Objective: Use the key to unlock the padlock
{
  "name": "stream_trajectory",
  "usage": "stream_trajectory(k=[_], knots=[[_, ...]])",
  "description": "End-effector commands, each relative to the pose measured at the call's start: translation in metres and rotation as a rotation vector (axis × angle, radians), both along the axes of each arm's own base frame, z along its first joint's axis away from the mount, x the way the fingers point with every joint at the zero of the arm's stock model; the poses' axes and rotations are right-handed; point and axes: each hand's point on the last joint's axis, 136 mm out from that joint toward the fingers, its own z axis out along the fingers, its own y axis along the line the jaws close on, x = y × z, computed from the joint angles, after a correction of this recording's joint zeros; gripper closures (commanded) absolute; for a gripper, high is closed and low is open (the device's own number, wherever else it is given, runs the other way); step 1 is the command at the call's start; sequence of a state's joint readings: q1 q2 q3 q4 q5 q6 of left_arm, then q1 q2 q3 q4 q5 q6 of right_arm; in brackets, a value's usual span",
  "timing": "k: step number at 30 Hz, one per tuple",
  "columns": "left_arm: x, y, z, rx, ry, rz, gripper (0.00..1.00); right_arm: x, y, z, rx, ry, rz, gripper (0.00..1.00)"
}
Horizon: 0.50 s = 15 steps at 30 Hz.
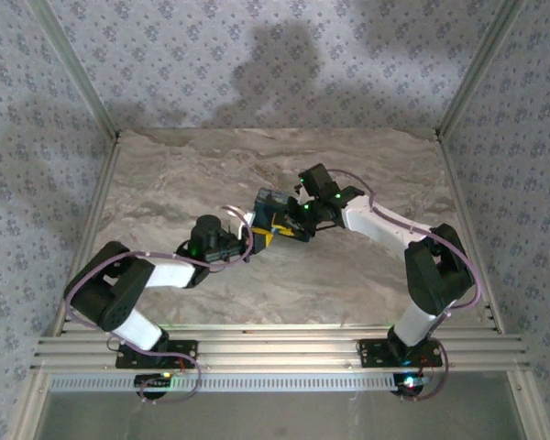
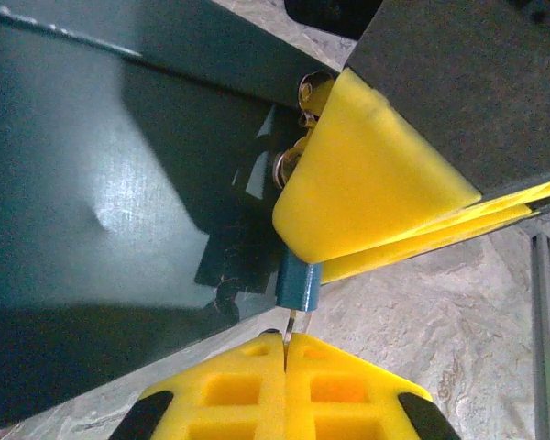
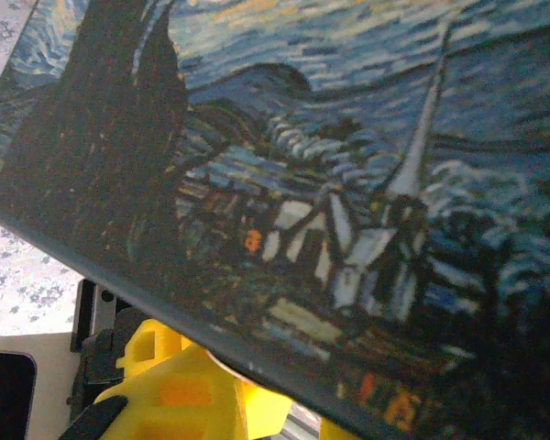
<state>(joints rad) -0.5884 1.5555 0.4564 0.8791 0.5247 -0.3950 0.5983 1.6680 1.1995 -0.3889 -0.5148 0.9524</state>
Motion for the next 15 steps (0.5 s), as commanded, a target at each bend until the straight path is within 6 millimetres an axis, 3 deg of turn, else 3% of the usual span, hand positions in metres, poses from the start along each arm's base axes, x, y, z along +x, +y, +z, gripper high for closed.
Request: stream_trajectory(k=[1,3,4,10,15], knots=[[0.017,-0.003,0.020,-0.062,-0.020,0.034,1.00,-0.019,0.011,0.011,0.015,0.000,0.065,0.91],[0.013,0.000,0.008,-0.057,0.022,0.045,1.00,-0.017,0.010,0.013,0.005,-0.029,0.049,0.87],[0.010,0.003,0.002,-0.054,0.045,0.056,1.00,-0.022,0.005,0.000,-0.019,-0.015,0.042,0.87],[-0.005,0.020,-0.033,0.000,0.127,0.111,1.00,-0.028,0.000,-0.030,-0.053,-0.015,-0.003,0.88],[-0.013,0.022,-0.056,0.034,0.165,0.121,1.00,-0.030,0.006,-0.052,-0.087,-0.021,-0.009,0.87]])
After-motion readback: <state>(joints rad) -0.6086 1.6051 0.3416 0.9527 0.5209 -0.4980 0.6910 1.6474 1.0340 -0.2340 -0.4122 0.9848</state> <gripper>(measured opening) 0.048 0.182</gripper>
